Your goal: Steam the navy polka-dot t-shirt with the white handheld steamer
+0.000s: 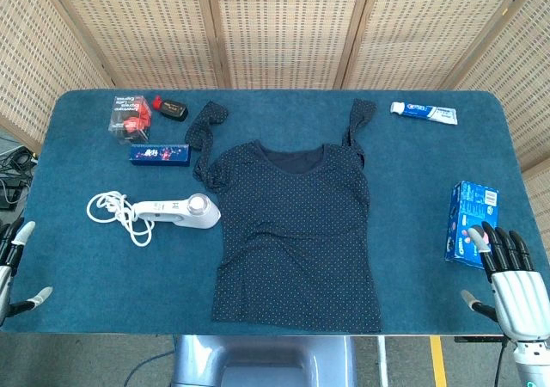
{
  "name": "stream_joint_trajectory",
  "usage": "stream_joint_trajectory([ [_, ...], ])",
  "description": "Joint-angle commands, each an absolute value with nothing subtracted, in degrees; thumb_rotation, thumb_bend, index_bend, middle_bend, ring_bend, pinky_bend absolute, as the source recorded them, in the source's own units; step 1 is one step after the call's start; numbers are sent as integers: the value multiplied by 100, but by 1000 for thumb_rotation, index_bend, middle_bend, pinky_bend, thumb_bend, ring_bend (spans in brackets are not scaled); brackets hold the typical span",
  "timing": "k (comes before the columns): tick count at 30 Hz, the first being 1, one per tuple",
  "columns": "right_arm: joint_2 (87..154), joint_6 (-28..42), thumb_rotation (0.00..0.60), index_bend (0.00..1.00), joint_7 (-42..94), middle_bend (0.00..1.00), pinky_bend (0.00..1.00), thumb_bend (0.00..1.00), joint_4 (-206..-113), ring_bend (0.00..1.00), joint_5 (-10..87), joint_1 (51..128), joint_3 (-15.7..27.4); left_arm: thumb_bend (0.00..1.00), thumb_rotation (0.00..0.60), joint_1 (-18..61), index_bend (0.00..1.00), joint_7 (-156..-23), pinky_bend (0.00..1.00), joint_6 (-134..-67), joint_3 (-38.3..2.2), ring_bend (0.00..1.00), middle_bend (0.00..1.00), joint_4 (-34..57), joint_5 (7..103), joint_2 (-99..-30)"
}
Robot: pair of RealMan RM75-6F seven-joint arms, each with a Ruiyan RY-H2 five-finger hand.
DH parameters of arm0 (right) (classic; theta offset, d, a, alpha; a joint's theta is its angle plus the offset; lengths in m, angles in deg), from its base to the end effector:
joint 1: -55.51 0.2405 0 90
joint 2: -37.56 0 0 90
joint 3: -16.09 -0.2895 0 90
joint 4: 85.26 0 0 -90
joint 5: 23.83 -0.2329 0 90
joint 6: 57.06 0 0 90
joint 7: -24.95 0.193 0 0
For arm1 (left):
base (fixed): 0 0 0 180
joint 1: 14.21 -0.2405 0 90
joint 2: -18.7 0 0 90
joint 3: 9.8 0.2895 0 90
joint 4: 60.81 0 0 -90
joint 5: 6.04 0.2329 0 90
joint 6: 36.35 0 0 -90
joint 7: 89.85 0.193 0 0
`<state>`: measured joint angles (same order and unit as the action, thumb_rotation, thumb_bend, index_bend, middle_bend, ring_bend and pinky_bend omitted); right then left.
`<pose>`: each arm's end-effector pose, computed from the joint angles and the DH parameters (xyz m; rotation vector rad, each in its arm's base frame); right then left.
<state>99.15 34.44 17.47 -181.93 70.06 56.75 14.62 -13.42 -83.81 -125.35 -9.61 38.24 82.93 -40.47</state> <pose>-0.3201 -0.2052 0.1662 1.4427 -0.7450 0.9139 -0.3371 0.1968 0.1702 -1.4055 -0.8582 -0.8322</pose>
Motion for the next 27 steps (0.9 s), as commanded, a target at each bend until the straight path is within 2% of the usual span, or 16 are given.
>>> stream_joint_trajectory([
  [1,9880,3350,600,26,1736,0,0,0,-18235,0,6980,5690,1495,0,600,-1341,0,-8389,0,-12535,-965,0,0,3823,8291,-4044],
  [7,9828,3260,600,27,1732,0,0,0,-18302,0,6931,5700,1514,0,600,-1322,0,-8396,0,-12502,-973,0,0,3805,8287,-4054],
  [11,9810,3264,600,27,1741,0,0,0,-18356,0,6918,5681,1524,0,600,-1083,0,-8439,0,-12205,-1105,0,0,3772,8204,-4104],
  [19,9768,3187,600,30,1828,0,0,0,-18356,0,6764,5732,1431,0,600,186,0,-8305,0,-10676,-1656,0,0,3518,7948,-4503],
  [23,9761,3156,600,32,1867,0,0,0,-18308,0,6747,5751,1420,0,600,828,0,-8076,0,-9993,-1979,0,0,2928,7583,-5101],
  [27,9759,3151,600,32,1873,0,0,0,-18283,0,6733,5749,1418,0,600,1286,0,-8120,0,-9525,-2097,0,0,2171,7436,-5703],
])
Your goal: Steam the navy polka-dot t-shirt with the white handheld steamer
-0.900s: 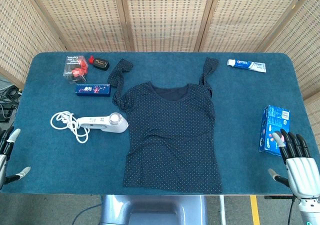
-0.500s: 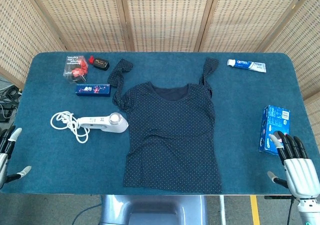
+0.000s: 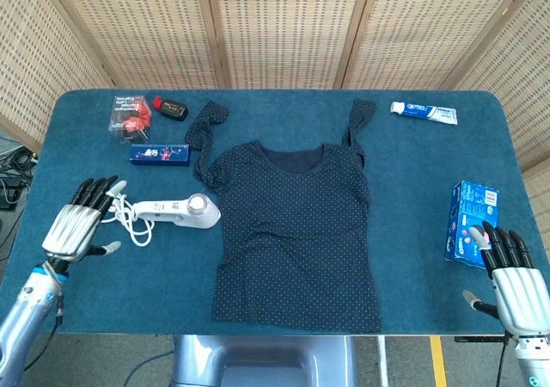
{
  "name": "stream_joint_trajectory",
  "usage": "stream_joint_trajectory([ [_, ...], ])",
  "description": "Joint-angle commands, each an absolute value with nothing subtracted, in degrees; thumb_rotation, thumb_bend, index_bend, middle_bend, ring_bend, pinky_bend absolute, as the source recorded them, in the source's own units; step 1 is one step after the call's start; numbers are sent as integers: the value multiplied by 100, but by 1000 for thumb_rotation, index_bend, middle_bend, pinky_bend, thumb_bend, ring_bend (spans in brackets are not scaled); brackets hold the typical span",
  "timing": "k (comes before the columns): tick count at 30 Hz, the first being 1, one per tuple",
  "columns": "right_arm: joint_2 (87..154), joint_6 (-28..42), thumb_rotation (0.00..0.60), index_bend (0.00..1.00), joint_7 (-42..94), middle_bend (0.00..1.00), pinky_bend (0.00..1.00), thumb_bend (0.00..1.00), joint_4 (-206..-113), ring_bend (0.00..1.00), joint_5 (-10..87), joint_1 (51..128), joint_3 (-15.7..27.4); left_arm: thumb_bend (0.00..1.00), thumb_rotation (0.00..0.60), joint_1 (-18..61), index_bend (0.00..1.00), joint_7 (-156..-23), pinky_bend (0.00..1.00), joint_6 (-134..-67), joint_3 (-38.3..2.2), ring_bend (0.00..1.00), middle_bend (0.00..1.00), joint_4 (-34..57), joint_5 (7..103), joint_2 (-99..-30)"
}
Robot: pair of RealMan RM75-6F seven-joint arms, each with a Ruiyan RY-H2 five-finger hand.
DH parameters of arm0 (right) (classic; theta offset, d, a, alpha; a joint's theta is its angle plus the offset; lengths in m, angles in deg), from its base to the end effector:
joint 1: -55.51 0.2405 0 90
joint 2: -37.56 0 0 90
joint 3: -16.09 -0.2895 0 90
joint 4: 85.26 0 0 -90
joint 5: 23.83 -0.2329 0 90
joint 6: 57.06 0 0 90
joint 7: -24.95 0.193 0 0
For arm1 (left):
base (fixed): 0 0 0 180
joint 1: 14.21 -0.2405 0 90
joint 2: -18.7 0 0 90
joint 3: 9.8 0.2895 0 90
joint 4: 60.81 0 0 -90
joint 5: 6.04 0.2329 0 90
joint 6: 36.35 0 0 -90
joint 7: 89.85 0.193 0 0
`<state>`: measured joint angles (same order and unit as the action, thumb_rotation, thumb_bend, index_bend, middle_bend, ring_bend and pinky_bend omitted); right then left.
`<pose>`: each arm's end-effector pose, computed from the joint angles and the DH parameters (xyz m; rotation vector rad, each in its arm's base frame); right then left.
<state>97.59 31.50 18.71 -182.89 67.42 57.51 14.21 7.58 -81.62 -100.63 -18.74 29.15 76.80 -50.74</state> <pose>-0.3268 -0.2120 0.1692 1.4396 -0.7953 0.8801 -0.2825 0.3495 0.0821 -1.7005 -0.8365 -0.8731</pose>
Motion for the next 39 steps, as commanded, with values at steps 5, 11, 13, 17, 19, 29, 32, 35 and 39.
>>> stream_joint_trajectory([
  [5,9762,3123,600,32,1863,0,0,0,-18285,0,6718,5753,1423,73,600,1610,0,-8337,0,-9170,-2100,0,0,1506,7369,-6193],
  [11,9761,3066,600,32,1875,0,0,0,-18284,0,6720,5768,1446,284,600,1892,0,-8328,0,-8829,-2052,0,0,1031,7261,-6580],
  [13,9759,3047,600,32,1879,0,0,0,-18282,0,6716,5772,1451,286,600,1962,0,-8298,0,-8771,-2068,0,0,870,7194,-6705],
  [17,9747,3036,600,32,1915,0,0,0,-18285,0,6720,5779,1452,300,600,2072,0,-8260,0,-8669,-2098,0,0,649,7057,-6880],
  [19,9738,3039,600,32,1934,0,0,0,-18284,0,6719,5778,1450,302,600,2113,0,-8275,0,-8639,-2109,0,0,598,7013,-6931],
  [29,9689,3053,600,32,2026,0,0,0,-18295,0,6714,5772,1446,302,600,2313,0,-8181,0,-8506,-2124,0,0,319,6831,-7159],
  [32,9681,3052,600,32,2047,0,0,0,-18296,0,6715,5772,1447,302,600,2401,0,-8123,0,-8419,-2157,0,0,148,6725,-7264],
  [35,9676,3042,600,32,2061,0,0,0,-18298,0,6707,5777,1444,302,600,2478,0,-8099,0,-8360,-2183,0,0,13,6665,-7350],
  [39,9665,3024,600,32,2090,0,0,0,-18294,0,6678,5782,1435,302,600,2618,0,-8100,0,-8284,-2229,0,0,-217,6586,-7512],
])
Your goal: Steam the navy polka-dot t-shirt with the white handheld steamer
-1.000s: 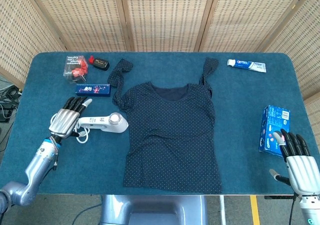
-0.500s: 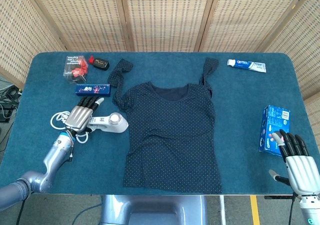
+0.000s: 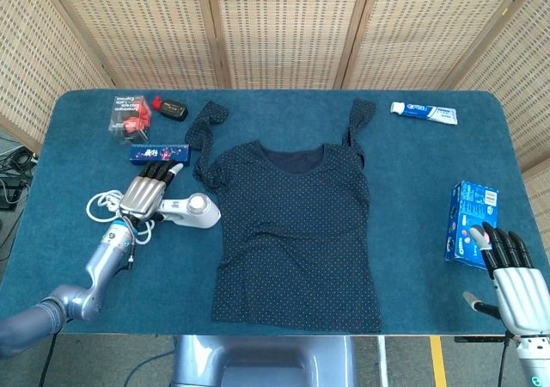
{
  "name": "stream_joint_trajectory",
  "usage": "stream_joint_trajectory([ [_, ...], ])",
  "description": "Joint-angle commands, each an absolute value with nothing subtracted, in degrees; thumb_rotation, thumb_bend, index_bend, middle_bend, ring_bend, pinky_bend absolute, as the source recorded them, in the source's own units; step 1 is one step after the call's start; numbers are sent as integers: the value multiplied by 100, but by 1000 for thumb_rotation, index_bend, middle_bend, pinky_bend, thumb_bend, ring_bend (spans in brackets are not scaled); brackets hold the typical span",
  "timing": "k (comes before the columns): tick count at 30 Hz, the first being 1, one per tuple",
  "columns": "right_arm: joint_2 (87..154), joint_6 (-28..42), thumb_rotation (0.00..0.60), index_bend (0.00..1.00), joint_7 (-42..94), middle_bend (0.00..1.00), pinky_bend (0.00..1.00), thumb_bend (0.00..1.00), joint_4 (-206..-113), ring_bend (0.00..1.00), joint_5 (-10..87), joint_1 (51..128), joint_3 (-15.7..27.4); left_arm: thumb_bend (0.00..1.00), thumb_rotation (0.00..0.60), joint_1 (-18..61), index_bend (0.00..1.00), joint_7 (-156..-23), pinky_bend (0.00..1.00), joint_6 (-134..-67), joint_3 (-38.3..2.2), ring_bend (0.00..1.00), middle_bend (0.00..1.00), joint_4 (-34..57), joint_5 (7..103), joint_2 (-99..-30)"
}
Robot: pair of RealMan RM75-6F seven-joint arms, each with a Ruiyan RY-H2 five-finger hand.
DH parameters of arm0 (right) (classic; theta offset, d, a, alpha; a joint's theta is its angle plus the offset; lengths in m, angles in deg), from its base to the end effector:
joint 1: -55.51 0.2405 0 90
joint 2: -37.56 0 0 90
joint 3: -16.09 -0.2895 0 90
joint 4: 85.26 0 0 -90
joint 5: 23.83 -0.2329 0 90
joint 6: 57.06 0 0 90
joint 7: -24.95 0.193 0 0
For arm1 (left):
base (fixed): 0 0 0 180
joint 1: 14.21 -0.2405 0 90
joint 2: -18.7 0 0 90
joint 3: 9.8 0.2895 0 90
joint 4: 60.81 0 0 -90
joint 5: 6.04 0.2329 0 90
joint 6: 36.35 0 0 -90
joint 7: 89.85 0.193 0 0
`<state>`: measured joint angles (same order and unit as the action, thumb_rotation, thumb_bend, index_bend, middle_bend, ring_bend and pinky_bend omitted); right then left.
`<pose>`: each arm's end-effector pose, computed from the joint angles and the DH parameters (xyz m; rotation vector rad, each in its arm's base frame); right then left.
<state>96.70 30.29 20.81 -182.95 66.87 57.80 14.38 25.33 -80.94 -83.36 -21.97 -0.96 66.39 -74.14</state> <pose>-0.3302 -0.2132 0.1708 1.4425 -0.8311 0.8805 -0.2593 0.4650 -0.0432 -1.7951 -0.8797 -0.7418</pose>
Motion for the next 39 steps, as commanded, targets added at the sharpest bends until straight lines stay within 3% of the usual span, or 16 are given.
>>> stream_joint_trajectory([
  [1,9663,3021,600,32,2094,0,0,0,-18293,0,6672,5783,1433,304,600,2639,0,-8104,0,-8270,-2230,0,0,-254,6577,-7535],
  [11,9632,2951,600,32,2179,0,0,0,-18275,0,6599,5807,1417,342,600,2820,0,-8141,0,-8197,-2158,2,0,-530,6571,-7751],
  [25,9606,2958,600,32,2208,0,0,0,-18294,0,6666,5803,1451,375,600,2938,5,-8712,4,-8513,-2031,103,47,-984,6983,-8063],
  [28,9603,2963,600,32,2212,0,0,0,-18299,0,6676,5803,1452,434,600,2962,100,-8816,71,-8573,-2015,207,160,-1093,7046,-8129],
  [33,9597,2956,600,32,2228,0,0,0,-18302,0,6681,5804,1459,518,600,2991,434,-9022,288,-8792,-1973,389,440,-1321,7219,-8262],
  [39,9589,2950,600,35,2234,0,0,0,-18311,0,6685,5805,1465,521,600,3018,699,-9245,580,-9192,-1821,508,610,-1719,7558,-8454],
])
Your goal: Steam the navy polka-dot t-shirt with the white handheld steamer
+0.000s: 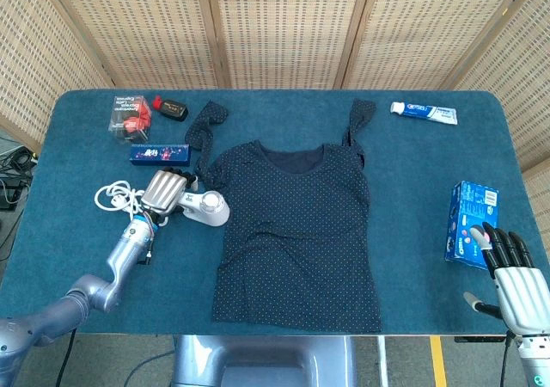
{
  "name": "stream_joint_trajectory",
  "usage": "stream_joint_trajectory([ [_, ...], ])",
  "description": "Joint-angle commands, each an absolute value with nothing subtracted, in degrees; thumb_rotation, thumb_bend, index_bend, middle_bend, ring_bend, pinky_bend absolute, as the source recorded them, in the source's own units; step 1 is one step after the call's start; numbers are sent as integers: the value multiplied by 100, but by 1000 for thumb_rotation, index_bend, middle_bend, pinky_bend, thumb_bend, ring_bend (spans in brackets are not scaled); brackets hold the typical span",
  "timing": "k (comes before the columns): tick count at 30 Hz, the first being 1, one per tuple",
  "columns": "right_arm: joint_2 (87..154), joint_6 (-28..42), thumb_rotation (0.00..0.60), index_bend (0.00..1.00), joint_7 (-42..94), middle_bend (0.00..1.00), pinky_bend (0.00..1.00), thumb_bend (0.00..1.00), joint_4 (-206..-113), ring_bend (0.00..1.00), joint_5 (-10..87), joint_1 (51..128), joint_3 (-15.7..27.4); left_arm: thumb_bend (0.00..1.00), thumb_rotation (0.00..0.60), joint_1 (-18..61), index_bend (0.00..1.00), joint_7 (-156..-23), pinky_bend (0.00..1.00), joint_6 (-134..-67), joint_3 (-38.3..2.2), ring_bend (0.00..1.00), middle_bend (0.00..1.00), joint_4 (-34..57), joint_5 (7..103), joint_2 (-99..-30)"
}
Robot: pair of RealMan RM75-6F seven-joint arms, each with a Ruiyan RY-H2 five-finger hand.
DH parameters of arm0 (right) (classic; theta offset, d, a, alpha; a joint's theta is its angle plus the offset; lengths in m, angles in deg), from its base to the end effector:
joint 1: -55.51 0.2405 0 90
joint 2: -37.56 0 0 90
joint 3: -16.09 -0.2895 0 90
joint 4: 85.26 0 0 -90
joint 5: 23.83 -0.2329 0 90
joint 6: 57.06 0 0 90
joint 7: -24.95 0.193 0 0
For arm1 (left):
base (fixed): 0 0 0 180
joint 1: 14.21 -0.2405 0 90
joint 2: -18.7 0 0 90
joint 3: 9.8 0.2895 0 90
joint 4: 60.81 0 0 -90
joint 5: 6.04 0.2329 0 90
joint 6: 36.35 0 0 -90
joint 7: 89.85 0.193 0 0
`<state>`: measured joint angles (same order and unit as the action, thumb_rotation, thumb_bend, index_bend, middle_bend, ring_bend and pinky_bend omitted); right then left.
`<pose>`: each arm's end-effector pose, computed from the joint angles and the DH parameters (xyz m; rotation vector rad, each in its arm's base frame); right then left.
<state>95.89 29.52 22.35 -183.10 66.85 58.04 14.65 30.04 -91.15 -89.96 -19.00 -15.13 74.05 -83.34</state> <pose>-0.3314 -0.2135 0.1722 1.4500 -0.8543 0.8831 -0.2249 0.4813 -0.0725 -1.8269 -0.7572 -0.8909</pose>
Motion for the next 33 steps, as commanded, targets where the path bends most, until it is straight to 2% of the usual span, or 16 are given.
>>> stream_joint_trajectory([
  [1,9588,2949,600,35,2232,0,0,0,-18315,0,6686,5805,1467,521,600,3018,741,-9292,620,-9238,-1805,527,631,-1785,7588,-8489],
  [4,9591,2948,600,35,2227,0,0,0,-18315,0,6689,5806,1469,521,600,3017,851,-9343,728,-9376,-1770,591,688,-1972,7661,-8578],
  [6,9591,2944,600,35,2228,0,0,0,-18315,0,6694,5806,1474,532,600,3002,952,-9397,842,-9507,-1763,678,757,-2060,7704,-8627],
  [8,9589,2938,600,35,2227,0,0,0,-18315,0,6699,5808,1478,550,600,2977,996,-9505,906,-9663,-1761,739,809,-2140,7746,-8676],
  [10,9587,2929,600,35,2230,0,0,0,-18315,0,6706,5813,1483,560,600,2957,1000,-9661,941,-9760,-1733,770,840,-2241,7794,-8711],
  [21,9622,2884,600,36,2172,0,0,0,-18315,0,6720,5833,1501,595,600,2890,1000,-10627,992,-10327,-1588,813,890,-2055,8134,-8443],
  [28,9677,2788,600,35,2048,0,0,0,-18307,0,6610,5873,1468,595,600,3157,1000,-10902,994,-10628,-1610,813,890,-1385,8479,-7928],
  [33,9714,2735,600,35,1967,0,0,0,-18298,0,6488,5896,1423,607,600,3527,1000,-10788,995,-10483,-1729,813,890,-819,8633,-7549],
])
